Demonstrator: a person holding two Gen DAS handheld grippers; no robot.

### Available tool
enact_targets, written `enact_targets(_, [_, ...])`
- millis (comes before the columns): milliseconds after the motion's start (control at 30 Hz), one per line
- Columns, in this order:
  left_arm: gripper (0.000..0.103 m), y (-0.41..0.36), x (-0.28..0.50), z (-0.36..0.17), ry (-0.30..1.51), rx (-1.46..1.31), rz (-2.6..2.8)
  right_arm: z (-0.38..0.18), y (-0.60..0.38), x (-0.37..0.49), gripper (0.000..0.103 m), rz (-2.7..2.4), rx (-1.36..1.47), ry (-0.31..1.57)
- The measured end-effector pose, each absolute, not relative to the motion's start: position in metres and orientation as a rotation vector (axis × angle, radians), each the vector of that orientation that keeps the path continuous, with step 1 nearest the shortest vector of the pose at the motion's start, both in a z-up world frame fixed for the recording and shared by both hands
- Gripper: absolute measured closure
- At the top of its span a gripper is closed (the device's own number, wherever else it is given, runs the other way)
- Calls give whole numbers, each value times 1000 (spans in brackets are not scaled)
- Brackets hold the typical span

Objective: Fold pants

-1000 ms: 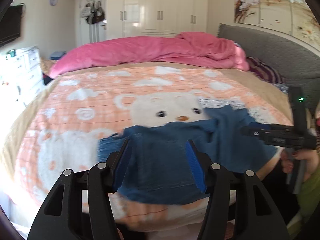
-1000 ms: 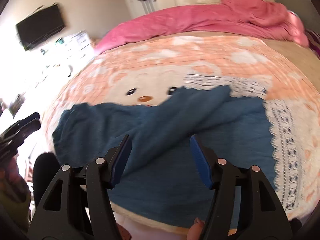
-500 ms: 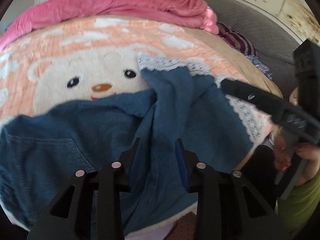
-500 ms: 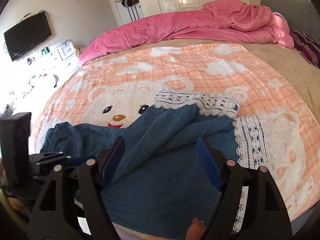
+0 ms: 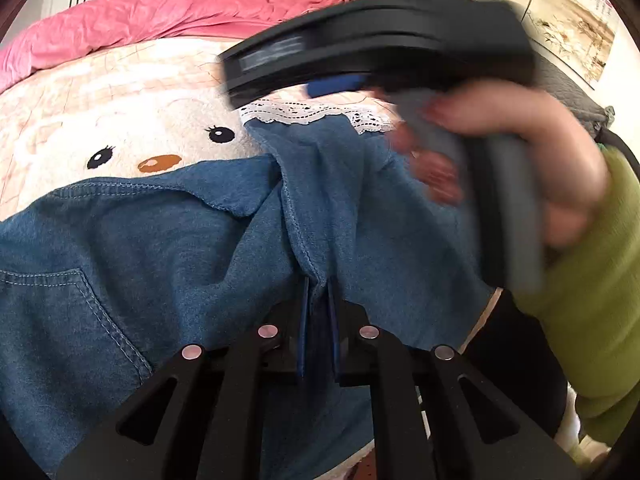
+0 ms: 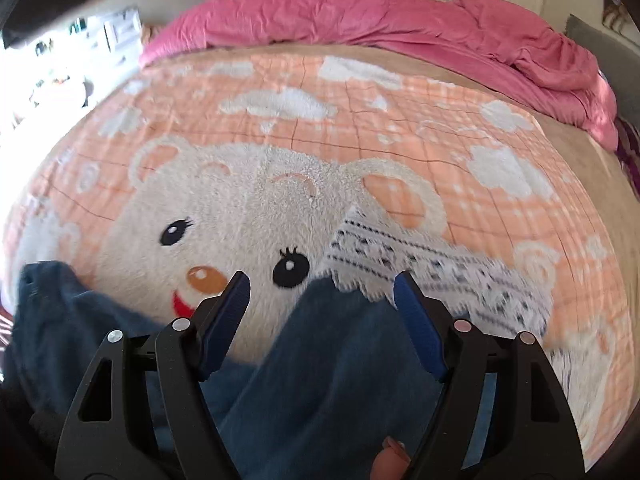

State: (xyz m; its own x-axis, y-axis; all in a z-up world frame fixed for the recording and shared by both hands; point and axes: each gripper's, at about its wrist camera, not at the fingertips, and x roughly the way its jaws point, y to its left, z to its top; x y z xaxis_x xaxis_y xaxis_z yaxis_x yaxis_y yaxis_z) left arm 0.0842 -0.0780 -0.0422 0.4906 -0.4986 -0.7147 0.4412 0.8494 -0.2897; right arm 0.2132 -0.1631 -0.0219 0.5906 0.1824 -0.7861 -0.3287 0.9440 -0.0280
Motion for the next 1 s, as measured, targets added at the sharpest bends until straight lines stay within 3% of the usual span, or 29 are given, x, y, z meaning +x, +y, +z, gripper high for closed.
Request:
enact_targets(133, [95,-73,84,-42,893,-95,-585,-46,-155,253,35,194,-192,987])
enact_targets(167, [95,-72,84,-42,892,-97,-586,-53,-157,262,42,169,-187,1011])
enact_targets(200, [95,-72,85,-42,892,-97,-587,-58,-160,267,61,154,-184,1021])
enact_targets(233, [95,-72,85,-42,894,-98,-592,-59,-164,268,69,151,-171,1015])
enact_targets(267, [95,-71,86,-42,893,-99,-594,-57,-169,267,86,157,-139,1007])
enact_targets(300, [95,-70,87,-42,894,-105,-595,-51,-179,264,97,172,-75,1001])
enact_targets(533, [91,-66,90,-40,880,-123,-598,0,-246,216,97,192,155,877])
enact_targets(633, [75,-62,86,-35,837,-137,-598,18,-275,194,97,188,233,831])
enact_targets(733, [73,-63,82,-28,793,-140,-619,30,-303,170,97,170,281,789])
enact_targets(767, [74,-65,81,-28,785,-130,-629,32,-311,162,97,165,302,781])
enact_targets(833, [96,-67,75,-24,773,-106,-643,32,-324,146,97,155,338,772])
enact_targets(867, [100,-67,74,-23,769,-105,-650,31,-332,136,97,148,366,771])
enact_targets(1000, [101,-61,71,-15,743,-108,-670,19,-360,95,97,109,478,762])
